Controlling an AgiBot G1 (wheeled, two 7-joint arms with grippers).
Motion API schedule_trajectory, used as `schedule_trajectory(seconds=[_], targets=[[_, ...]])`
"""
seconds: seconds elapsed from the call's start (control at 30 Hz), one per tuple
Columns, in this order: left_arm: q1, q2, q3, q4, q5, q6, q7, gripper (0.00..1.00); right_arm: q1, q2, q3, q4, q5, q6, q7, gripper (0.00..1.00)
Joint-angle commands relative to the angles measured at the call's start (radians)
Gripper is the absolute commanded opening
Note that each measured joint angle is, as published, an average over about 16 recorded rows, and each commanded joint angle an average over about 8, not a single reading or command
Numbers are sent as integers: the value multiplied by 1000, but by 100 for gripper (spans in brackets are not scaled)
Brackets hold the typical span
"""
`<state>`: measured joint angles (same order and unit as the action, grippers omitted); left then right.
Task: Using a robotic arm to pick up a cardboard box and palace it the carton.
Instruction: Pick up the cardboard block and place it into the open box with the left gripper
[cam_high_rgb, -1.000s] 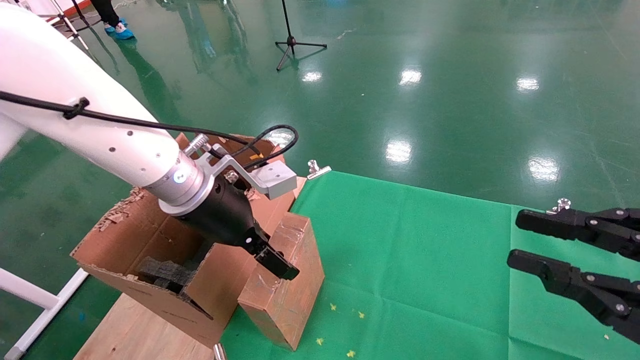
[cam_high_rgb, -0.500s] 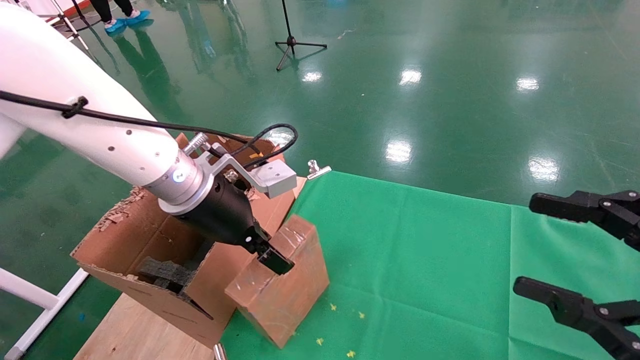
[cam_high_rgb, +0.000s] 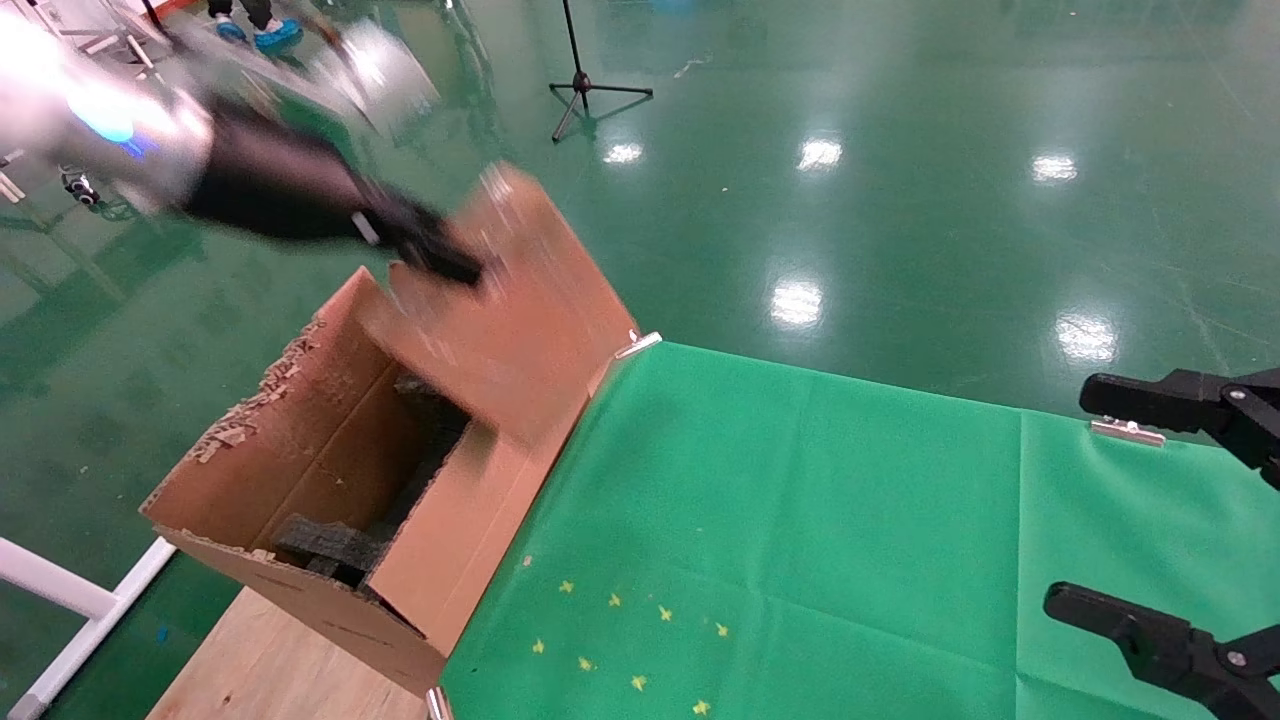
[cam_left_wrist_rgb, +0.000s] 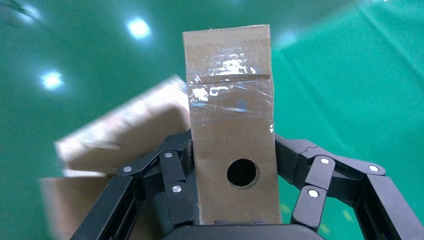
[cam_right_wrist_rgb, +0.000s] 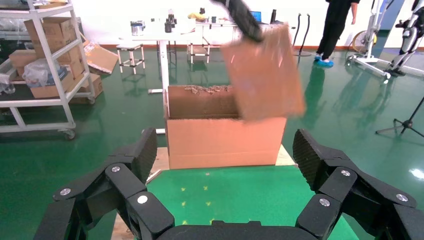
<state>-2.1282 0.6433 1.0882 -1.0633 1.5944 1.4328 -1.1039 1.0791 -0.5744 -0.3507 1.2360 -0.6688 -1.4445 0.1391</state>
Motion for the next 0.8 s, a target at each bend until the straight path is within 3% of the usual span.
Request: schedule_trajectory(seconds=[0.03,0.37,0.6,0.8], targets=[[-50,-16,-25,59,8,-9,49,0,0,0,0,0,0,0,0,100],[-227,-19,-27,387,120,18,355,0,0,0,0,0,0,0,0,100],[-189,-13,33,572,194,52,533,0,0,0,0,0,0,0,0,100],[-128,14,55,722,212,11,605,0,0,0,0,0,0,0,0,100]])
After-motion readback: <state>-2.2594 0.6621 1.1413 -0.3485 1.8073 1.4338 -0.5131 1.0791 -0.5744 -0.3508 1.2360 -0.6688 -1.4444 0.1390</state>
